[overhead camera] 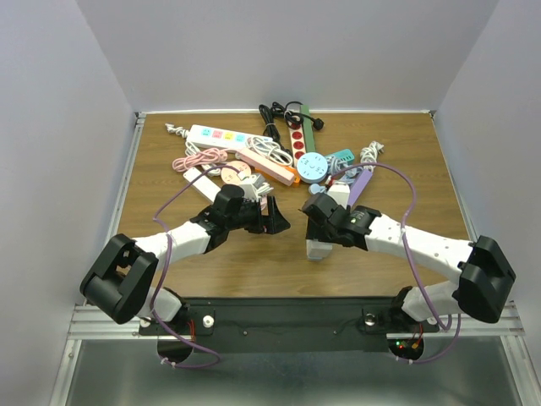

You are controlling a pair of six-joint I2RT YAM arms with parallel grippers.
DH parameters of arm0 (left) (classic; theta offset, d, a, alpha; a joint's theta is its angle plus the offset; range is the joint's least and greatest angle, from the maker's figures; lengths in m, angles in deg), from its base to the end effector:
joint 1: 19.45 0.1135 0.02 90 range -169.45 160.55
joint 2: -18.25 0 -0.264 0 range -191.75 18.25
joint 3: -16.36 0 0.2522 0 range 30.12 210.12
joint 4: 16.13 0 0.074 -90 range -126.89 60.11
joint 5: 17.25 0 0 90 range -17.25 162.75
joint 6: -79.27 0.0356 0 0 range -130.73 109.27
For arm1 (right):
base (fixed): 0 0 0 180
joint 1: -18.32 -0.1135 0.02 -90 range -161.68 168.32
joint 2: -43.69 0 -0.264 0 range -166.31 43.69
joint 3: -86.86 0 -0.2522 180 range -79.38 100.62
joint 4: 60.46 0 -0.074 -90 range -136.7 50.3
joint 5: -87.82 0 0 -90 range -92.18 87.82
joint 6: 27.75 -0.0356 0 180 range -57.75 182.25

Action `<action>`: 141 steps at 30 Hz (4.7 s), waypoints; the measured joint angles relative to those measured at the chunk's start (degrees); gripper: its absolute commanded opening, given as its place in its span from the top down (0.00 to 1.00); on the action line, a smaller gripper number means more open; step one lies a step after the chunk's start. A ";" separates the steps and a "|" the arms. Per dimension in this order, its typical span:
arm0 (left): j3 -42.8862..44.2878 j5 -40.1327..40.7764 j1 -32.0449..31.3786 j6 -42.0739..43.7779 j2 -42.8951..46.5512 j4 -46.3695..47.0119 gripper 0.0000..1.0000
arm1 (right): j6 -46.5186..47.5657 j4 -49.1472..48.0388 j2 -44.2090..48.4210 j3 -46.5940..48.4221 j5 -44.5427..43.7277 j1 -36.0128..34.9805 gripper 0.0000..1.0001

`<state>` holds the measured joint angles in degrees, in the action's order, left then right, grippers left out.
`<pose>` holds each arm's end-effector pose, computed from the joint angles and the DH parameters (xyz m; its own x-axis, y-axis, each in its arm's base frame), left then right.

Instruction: Insert the plug

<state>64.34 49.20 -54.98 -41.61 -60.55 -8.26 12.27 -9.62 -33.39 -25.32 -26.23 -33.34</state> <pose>0.2225 -0.1763 0.2017 -0.6994 -0.0787 -0.7103 0.5513 0.5731 -0.6063 0.1745 0.1973 0.2379 -0.7978 0.1186 -0.5911 0.0323 0.9875 0.1546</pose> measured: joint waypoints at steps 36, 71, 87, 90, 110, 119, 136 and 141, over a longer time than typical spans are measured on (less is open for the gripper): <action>0.00 0.02 0.44 0.02 0.00 0.00 0.02 | -4.22 -3.10 -4.20 -2.80 -10.19 -5.99 1.00; 5.11 6.84 3.52 2.47 2.36 -3.76 0.02 | 1.55 -5.77 -5.18 -1.68 -7.98 -0.70 1.00; 2.71 36.79 3.67 2.23 15.82 -17.14 0.01 | 10.75 -7.89 -6.95 0.28 -0.02 5.49 0.85; -0.33 41.83 3.78 -0.39 19.08 -20.90 0.01 | 11.52 -8.04 -6.21 -0.04 1.42 6.12 0.56; -3.98 54.05 3.76 -9.73 20.35 -30.67 0.01 | 21.57 -13.57 5.40 -2.58 -0.98 11.85 0.00; -4.59 54.03 3.76 -10.01 15.85 -29.68 0.01 | 22.80 -13.62 6.97 -2.58 -0.98 11.85 0.00; -4.63 49.79 3.78 -6.78 11.67 -24.94 0.02 | 23.21 -14.84 6.99 -2.47 -0.55 11.85 0.00; -5.99 43.58 3.37 -6.82 11.28 -23.74 0.03 | 23.19 -14.84 7.21 -2.47 -0.55 11.85 0.00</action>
<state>58.35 92.78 -51.62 -48.43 -49.27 -32.00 35.46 -24.46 -26.18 -27.79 -26.78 -21.49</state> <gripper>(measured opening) 0.973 0.995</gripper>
